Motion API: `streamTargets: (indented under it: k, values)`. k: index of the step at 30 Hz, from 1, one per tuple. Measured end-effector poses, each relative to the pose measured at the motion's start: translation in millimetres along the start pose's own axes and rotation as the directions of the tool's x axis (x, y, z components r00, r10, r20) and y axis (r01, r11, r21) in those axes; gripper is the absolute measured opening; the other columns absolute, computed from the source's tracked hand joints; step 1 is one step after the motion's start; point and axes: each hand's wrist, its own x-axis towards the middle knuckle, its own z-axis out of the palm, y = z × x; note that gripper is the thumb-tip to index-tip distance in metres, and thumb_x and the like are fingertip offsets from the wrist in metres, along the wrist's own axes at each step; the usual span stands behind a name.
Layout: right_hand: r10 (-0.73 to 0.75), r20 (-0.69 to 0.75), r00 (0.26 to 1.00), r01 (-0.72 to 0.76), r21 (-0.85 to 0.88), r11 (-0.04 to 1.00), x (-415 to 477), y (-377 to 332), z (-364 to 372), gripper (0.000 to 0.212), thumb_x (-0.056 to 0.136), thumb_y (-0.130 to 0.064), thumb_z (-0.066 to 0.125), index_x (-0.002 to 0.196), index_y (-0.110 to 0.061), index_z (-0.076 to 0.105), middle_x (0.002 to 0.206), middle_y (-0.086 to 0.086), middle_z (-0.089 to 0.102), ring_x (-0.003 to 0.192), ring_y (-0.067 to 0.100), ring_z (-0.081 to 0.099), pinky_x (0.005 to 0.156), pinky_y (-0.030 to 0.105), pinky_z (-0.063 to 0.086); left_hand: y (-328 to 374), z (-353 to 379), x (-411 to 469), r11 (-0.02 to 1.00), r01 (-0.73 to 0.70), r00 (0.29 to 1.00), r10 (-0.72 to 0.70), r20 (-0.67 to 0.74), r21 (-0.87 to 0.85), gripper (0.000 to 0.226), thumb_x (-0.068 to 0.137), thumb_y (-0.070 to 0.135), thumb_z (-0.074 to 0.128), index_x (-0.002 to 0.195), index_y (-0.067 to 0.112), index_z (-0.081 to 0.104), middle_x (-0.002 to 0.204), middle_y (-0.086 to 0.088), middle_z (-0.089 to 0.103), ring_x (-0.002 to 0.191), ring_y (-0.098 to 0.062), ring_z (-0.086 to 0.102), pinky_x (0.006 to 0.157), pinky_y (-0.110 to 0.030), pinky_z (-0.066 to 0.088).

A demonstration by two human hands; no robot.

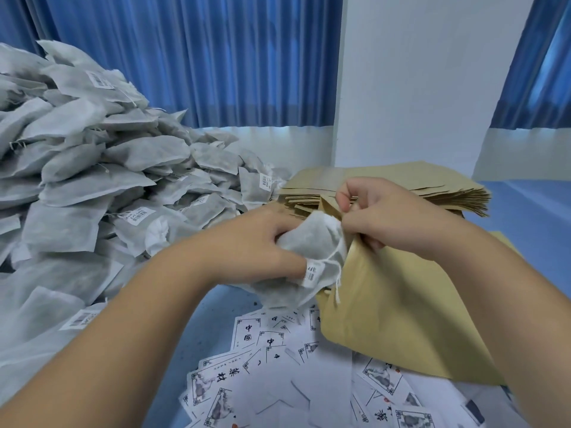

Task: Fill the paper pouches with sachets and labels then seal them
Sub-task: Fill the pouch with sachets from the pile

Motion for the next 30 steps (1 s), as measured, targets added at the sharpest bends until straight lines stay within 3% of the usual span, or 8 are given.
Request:
streamTargets:
  k: [6,10,12,16,18,22,27,30]
  values:
    - [-0.049,0.052,0.997,0.048,0.018,0.999,-2,-8,7,0.021,0.076,0.006,0.047,0.075,-0.015,0.046,0.044,-0.003,0.039,0.039,0.017,0.034,0.040,0.021,0.027,18,13,4,0.840,-0.045,0.995,0.085,-0.049,0.541,0.027,0.074,0.042,0.060,0.064,0.033,0.037,0.097,0.007,0.038,0.075,-0.013,0.045,0.054,-0.027,0.029]
    - [-0.087,0.099,0.991,0.085,0.030,0.996,-4,-14,14,0.023,0.077,0.007,0.047,0.074,-0.015,0.046,0.050,0.005,0.040,0.041,0.018,0.032,0.042,0.025,0.025,19,19,5,0.827,-0.080,0.991,0.125,-0.043,0.557,0.024,0.075,0.036,0.058,0.065,0.028,0.037,0.085,0.009,0.033,0.072,-0.014,0.043,0.061,-0.029,0.039]
    - [-0.089,0.090,0.992,0.087,0.022,0.996,-3,-14,17,0.023,0.077,0.007,0.047,0.074,-0.016,0.046,0.048,0.002,0.039,0.039,0.017,0.031,0.041,0.025,0.025,15,18,7,0.870,-0.113,0.990,0.138,-0.017,0.479,0.010,0.075,0.033,0.059,0.077,0.028,0.050,0.092,0.007,0.040,0.085,-0.019,0.050,0.071,-0.033,0.046]
    - [-0.071,-0.009,0.997,0.071,0.005,0.997,0,-8,15,0.023,0.077,0.005,0.049,0.072,-0.017,0.045,0.042,-0.007,0.038,0.037,0.015,0.029,0.041,0.023,0.026,9,13,12,0.998,-0.048,0.987,0.054,-0.154,0.045,0.051,0.068,0.028,0.074,0.114,0.029,0.051,0.101,0.011,0.055,0.091,-0.001,0.056,0.075,-0.016,0.048]
    - [-0.072,-0.045,0.996,0.072,0.001,0.997,0,-5,12,0.023,0.076,0.003,0.051,0.071,-0.018,0.045,0.042,-0.007,0.038,0.037,0.014,0.030,0.040,0.021,0.026,8,10,11,0.988,0.010,0.963,-0.052,-0.266,-0.156,0.052,0.065,0.029,0.081,0.108,0.035,0.053,0.091,0.017,0.059,0.079,0.011,0.057,0.062,-0.007,0.046]
    - [-0.092,-0.083,0.992,0.093,0.013,0.996,1,-5,9,0.023,0.075,0.003,0.051,0.070,-0.018,0.044,0.043,-0.008,0.037,0.037,0.008,0.029,0.037,0.018,0.026,8,12,14,0.911,0.062,0.935,-0.196,-0.295,-0.408,0.033,0.061,0.034,0.086,0.088,0.030,0.069,0.077,0.011,0.071,0.066,0.001,0.064,0.058,-0.015,0.051]
    - [-0.130,-0.095,0.987,0.135,0.046,0.990,0,-8,9,0.025,0.075,0.007,0.050,0.071,-0.018,0.043,0.051,0.002,0.039,0.040,0.008,0.026,0.037,0.016,0.023,11,19,15,0.859,0.109,0.958,-0.224,-0.177,-0.500,0.028,0.061,0.038,0.082,0.086,0.026,0.075,0.084,-0.002,0.074,0.079,-0.011,0.070,0.082,-0.038,0.056]
    - [-0.155,-0.098,0.983,0.157,0.019,0.987,0,-9,11,0.024,0.077,0.005,0.049,0.071,-0.018,0.043,0.044,-0.010,0.033,0.040,0.005,0.024,0.038,0.016,0.022,14,21,13,0.838,0.126,0.974,-0.205,-0.093,-0.531,0.032,0.057,0.036,0.076,0.086,0.023,0.075,0.093,-0.011,0.073,0.085,-0.018,0.070,0.091,-0.046,0.051]
